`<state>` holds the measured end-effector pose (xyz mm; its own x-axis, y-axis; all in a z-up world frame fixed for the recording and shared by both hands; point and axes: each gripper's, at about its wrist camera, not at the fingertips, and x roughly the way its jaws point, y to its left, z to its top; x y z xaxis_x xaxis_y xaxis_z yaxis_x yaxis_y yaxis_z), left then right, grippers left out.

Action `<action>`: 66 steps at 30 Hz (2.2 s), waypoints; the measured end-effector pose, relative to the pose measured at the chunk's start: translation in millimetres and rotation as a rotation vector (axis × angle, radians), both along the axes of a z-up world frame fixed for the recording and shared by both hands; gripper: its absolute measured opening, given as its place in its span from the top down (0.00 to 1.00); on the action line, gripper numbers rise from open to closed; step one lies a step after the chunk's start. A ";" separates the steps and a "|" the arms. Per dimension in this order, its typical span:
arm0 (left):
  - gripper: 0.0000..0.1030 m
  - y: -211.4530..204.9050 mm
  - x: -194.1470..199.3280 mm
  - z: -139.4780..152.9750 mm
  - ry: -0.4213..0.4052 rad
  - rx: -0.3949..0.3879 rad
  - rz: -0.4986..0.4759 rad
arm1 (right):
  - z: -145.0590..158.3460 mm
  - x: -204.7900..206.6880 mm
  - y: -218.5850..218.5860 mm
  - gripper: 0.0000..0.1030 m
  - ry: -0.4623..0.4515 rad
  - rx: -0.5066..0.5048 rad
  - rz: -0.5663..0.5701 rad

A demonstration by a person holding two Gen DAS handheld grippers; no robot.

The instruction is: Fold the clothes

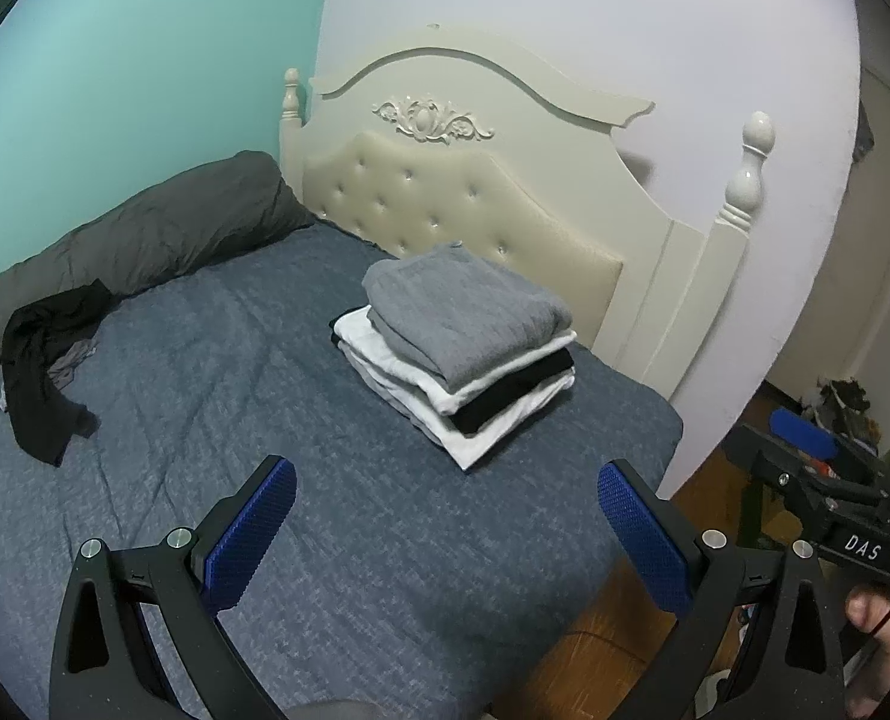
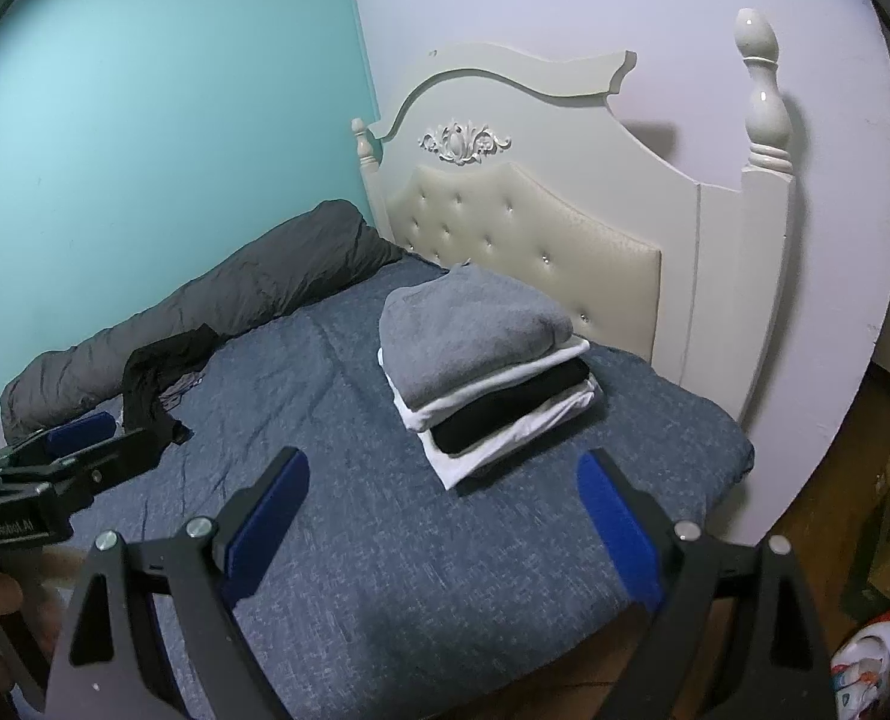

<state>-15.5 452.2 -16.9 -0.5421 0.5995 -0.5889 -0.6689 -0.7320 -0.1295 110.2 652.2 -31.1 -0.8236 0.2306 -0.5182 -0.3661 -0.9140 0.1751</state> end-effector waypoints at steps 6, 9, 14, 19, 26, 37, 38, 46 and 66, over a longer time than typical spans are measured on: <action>0.00 -8.6 8.1 -2.9 0.002 0.002 0.008 | 1.0 9.7 -8.8 0.11 0.005 0.002 0.017; 0.00 -12.6 12.1 -2.8 0.012 0.001 0.016 | 0.9 14.0 -13.2 0.11 0.005 0.010 0.018; 0.00 -17.4 16.3 -2.9 0.016 0.006 0.017 | -0.4 17.6 -18.3 0.11 -0.001 0.013 0.020; 0.00 -24.2 20.7 -3.7 0.020 0.017 0.021 | -1.8 22.8 -25.8 0.11 -0.001 0.021 0.018; 0.00 -33.3 28.8 -7.1 0.027 0.020 0.022 | -5.1 31.4 -33.1 0.11 0.001 0.023 0.013; 0.00 -46.5 40.5 -14.7 0.037 0.013 0.027 | -8.7 43.0 -48.4 0.11 0.004 0.037 0.014; 0.00 -47.8 41.7 -15.3 0.039 0.014 0.028 | -9.2 43.7 -49.6 0.11 0.004 0.037 0.014; 0.00 -55.7 49.3 -18.9 0.045 0.016 0.029 | -15.8 50.0 -58.8 0.11 -0.002 0.033 0.009; 0.00 -58.7 56.1 -22.9 0.049 0.011 0.006 | -22.7 52.1 -68.9 0.11 0.000 0.039 0.011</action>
<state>40.7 393.5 -39.8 -0.5734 0.6025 -0.5551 -0.6703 -0.7346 -0.1048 162.3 583.3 -53.8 -0.8262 0.2413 -0.5091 -0.3556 -0.9242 0.1391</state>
